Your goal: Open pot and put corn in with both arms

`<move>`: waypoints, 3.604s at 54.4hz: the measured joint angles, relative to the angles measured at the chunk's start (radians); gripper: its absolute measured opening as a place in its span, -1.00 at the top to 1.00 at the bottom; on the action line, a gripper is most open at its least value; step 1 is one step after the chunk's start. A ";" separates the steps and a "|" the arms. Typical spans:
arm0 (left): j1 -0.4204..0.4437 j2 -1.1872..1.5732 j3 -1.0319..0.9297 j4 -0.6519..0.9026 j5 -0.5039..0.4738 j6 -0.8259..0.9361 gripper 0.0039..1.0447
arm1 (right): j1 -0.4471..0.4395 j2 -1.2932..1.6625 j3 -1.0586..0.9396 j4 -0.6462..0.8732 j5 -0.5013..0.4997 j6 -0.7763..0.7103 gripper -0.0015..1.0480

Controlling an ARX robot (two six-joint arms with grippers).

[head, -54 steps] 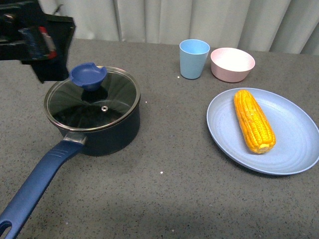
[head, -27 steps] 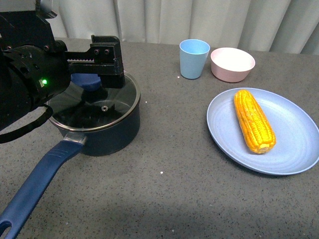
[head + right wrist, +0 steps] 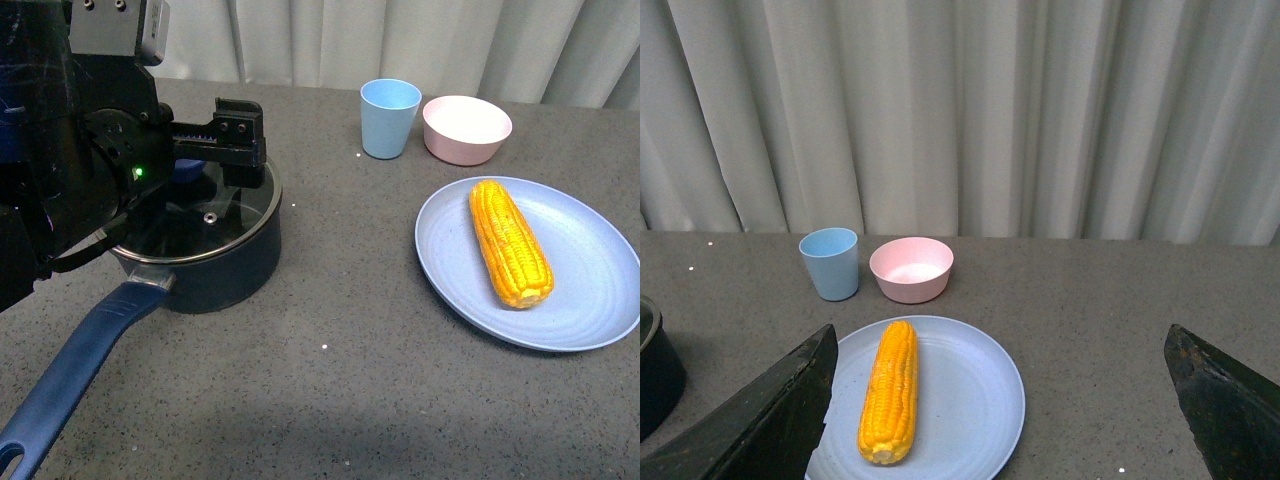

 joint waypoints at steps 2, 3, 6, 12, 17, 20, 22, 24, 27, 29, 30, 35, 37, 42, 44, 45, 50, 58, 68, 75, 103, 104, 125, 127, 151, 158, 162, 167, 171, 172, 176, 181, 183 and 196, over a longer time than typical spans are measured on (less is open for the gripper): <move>0.005 0.009 0.007 -0.009 -0.002 0.000 -0.88 | 0.000 0.000 0.000 0.000 0.000 0.000 -0.83; 0.007 0.012 0.009 -0.012 -0.002 0.000 -0.88 | 0.000 0.000 0.000 0.000 0.000 0.000 -0.83; 0.012 0.017 0.012 -0.017 -0.004 0.000 -0.88 | 0.000 0.000 0.000 0.000 0.000 0.000 -0.83; 0.020 0.019 0.023 -0.028 -0.016 0.000 -0.86 | 0.000 0.000 0.000 0.000 0.000 0.000 -0.83; 0.023 0.019 0.023 -0.028 -0.011 0.000 -0.48 | 0.000 0.000 0.000 0.000 0.000 0.000 -0.83; 0.024 0.019 0.023 -0.028 -0.003 0.000 -0.31 | 0.000 0.000 0.000 0.000 0.000 0.000 -0.83; 0.023 0.019 0.023 -0.028 -0.002 0.002 -0.21 | 0.000 0.000 0.000 0.000 0.000 0.000 -0.83; 0.023 0.019 0.023 -0.028 0.001 0.002 -0.17 | 0.000 0.000 0.000 0.000 0.000 0.000 -0.83; 0.023 0.019 0.023 -0.028 0.002 0.002 -0.16 | 0.000 0.000 0.000 0.000 0.000 0.000 -0.83; 0.023 0.018 0.023 -0.029 0.002 0.002 -0.16 | 0.000 0.000 0.000 0.000 0.000 0.000 -0.83; 0.023 0.018 0.023 -0.029 0.002 0.002 -0.16 | 0.000 0.000 0.000 0.000 0.000 0.000 -0.83; 0.023 0.008 0.019 -0.034 0.001 -0.002 -0.16 | 0.000 0.000 0.000 0.000 0.000 0.000 -0.83; 0.024 -0.003 0.017 -0.048 0.000 -0.012 -0.16 | 0.000 0.000 0.000 0.000 0.000 0.000 -0.83; 0.032 -0.042 0.005 -0.063 0.000 -0.035 -0.16 | 0.000 0.000 0.000 0.000 0.000 0.000 -0.82; 0.042 -0.062 0.003 -0.065 -0.004 -0.042 -0.16 | 0.000 0.000 0.000 0.000 0.000 0.000 -0.83; 0.045 -0.066 0.004 -0.066 -0.008 -0.042 -0.16 | 0.000 0.000 0.000 0.000 0.000 0.000 -0.83; 0.092 -0.107 0.011 -0.075 -0.027 -0.051 -0.16 | 0.000 0.000 0.000 0.000 0.000 0.000 -0.83; 0.235 -0.066 0.067 -0.073 -0.068 -0.049 -0.16 | 0.000 0.000 0.000 0.000 0.000 0.000 -0.83; 0.356 0.020 0.128 -0.112 -0.106 -0.068 -0.16 | 0.000 0.000 0.000 0.000 0.000 0.000 -0.83; 0.386 0.061 0.159 -0.129 -0.124 -0.079 -0.16 | 0.000 0.000 0.000 0.000 0.000 0.000 -0.83; 0.402 0.198 0.200 -0.134 -0.132 -0.085 -0.16 | 0.000 0.000 0.000 0.000 0.000 0.000 -0.83; 0.402 0.200 0.200 -0.134 -0.132 -0.082 -0.16 | 0.000 0.000 0.000 0.000 0.000 0.000 -0.83; 0.402 0.183 0.197 -0.174 -0.085 -0.129 -0.87 | 0.000 0.000 0.000 0.000 0.000 0.000 -0.83; 0.402 0.165 0.183 -0.163 -0.083 -0.141 -0.92 | 0.000 0.000 0.000 0.000 0.000 0.000 -0.83; 0.362 -0.246 -0.052 -0.136 -0.021 -0.143 -0.82 | 0.000 0.000 0.000 0.000 0.000 0.000 -0.82; 0.334 -0.354 -0.202 0.011 0.126 -0.038 -0.44 | 0.000 0.000 0.000 0.000 0.001 0.000 -0.82; 0.317 -0.452 -0.275 0.024 0.145 -0.008 -0.20 | 0.000 0.000 0.000 0.000 0.000 0.000 -0.83; 0.315 -0.538 -0.337 0.029 0.141 0.011 0.08 | 0.000 0.000 0.000 0.000 0.000 0.000 -0.83; 0.315 -0.587 -0.389 0.027 0.140 0.018 0.32 | 0.000 0.000 0.000 0.000 0.002 0.000 -0.83; 0.315 -0.593 -0.397 0.026 0.140 0.018 0.35 | 0.000 0.000 0.000 0.000 0.001 0.000 -0.83; 0.315 -0.634 -0.439 0.016 0.140 0.021 0.59 | 0.000 0.000 0.000 0.000 0.000 0.000 -0.83; 0.315 -0.705 -0.491 -0.003 0.140 0.025 0.90 | 0.000 0.000 0.000 0.000 0.000 0.000 -0.83; 0.315 -0.729 -0.506 -0.011 0.140 0.027 0.93 | 0.000 0.000 0.000 0.000 0.000 0.000 -0.83; 0.317 -0.949 -0.615 -0.125 0.140 0.029 0.93 | 0.000 0.000 0.000 0.000 0.000 0.000 -0.83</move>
